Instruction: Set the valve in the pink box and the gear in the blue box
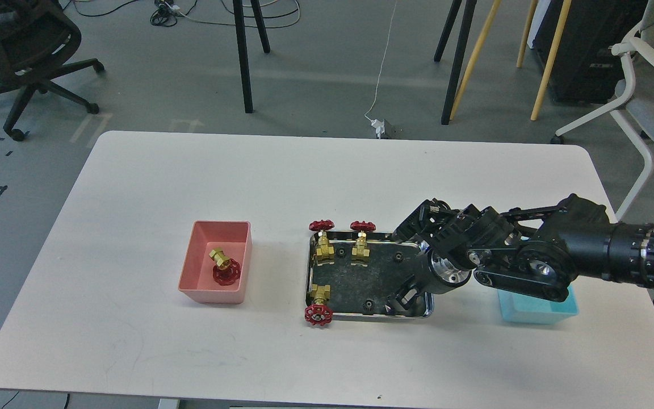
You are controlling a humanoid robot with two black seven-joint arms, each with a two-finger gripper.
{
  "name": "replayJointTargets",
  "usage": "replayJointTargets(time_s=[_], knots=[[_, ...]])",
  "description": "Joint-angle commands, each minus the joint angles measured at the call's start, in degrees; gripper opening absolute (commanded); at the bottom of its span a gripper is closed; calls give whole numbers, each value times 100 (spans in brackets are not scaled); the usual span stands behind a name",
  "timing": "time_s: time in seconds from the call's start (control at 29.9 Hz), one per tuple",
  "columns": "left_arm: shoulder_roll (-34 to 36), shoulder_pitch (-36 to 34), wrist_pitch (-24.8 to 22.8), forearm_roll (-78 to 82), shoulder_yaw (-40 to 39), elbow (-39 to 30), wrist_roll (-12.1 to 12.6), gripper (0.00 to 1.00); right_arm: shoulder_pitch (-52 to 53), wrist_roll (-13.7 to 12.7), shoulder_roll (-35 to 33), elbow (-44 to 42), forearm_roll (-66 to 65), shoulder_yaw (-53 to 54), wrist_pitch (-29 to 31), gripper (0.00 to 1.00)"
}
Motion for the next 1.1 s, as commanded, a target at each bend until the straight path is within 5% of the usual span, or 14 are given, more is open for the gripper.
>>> replayJointTargets(time_s=[0.0,0.74,1.07], knots=[[0,-1,-1,0,0,12,0,94,5,-1,64,-48,0,-40,-1,54],[53,-18,-1,0,0,56,-17,94,75,-27,178,-48,9,-48,-1,14],[53,-18,-1,0,18,56,-9,94,426,8,-374,-65,246,768,-1,10]])
